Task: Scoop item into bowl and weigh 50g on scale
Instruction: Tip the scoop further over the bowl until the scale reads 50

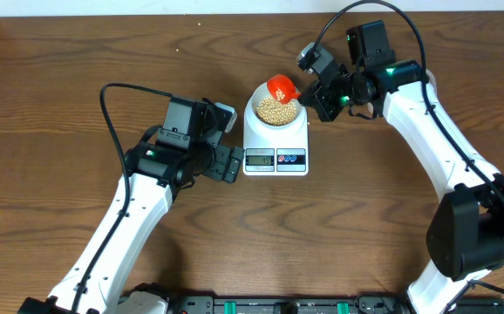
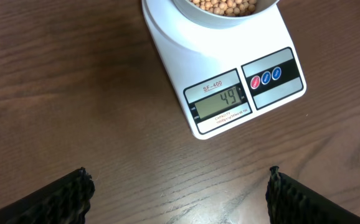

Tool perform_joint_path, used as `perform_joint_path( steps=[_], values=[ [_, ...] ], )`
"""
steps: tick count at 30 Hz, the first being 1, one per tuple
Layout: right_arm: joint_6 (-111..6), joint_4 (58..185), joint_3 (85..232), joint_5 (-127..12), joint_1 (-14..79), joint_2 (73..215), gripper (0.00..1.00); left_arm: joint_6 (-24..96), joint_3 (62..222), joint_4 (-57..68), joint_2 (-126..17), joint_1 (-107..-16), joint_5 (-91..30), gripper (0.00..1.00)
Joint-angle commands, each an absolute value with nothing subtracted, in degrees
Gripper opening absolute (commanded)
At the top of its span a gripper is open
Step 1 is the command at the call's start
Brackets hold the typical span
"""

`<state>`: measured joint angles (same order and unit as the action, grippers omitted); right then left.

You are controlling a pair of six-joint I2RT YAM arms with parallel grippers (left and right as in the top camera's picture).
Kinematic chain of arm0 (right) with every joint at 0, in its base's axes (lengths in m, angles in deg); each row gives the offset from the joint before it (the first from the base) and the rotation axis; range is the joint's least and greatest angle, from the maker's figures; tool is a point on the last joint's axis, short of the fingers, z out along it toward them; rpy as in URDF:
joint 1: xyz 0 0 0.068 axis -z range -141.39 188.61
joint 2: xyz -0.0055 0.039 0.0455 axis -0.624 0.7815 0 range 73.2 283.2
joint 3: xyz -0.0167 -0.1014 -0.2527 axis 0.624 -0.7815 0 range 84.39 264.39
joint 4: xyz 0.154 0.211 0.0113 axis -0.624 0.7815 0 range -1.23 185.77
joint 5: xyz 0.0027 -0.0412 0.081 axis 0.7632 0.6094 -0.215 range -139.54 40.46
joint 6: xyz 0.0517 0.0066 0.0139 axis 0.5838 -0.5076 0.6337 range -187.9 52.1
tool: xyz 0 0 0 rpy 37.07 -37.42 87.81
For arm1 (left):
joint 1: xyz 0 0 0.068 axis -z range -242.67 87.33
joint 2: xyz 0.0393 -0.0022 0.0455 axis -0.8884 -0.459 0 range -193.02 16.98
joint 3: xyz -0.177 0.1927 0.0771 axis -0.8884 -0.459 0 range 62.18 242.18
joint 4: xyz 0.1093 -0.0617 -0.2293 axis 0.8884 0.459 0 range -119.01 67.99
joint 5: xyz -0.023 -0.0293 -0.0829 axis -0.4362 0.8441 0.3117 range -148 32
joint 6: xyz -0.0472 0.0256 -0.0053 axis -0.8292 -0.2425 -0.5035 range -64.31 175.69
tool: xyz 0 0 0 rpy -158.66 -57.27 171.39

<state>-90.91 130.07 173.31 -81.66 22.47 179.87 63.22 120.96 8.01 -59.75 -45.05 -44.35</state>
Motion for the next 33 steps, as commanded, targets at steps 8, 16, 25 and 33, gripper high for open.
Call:
perform_joint_path(
  steps=[8,16,25,33],
  values=[
    [-95.0,129.9,174.5,-79.0,22.4,178.6,0.01,63.4,120.7,8.0,-59.9,-45.2,-43.9,0.91],
    [-98.6,129.9,174.5,-75.5,21.8,178.6,0.01,63.4,120.7,8.0,-59.9,-45.2,-43.9,0.91],
    [-99.8,129.9,174.5,-74.0,20.9,178.6,0.01,63.4,120.7,8.0,-59.9,-45.2,-43.9,0.91],
    [-104.9,130.3,174.5,-74.1,20.5,178.6,0.01,63.4,120.7,8.0,-59.9,-45.2,-43.9,0.91]
  ],
)
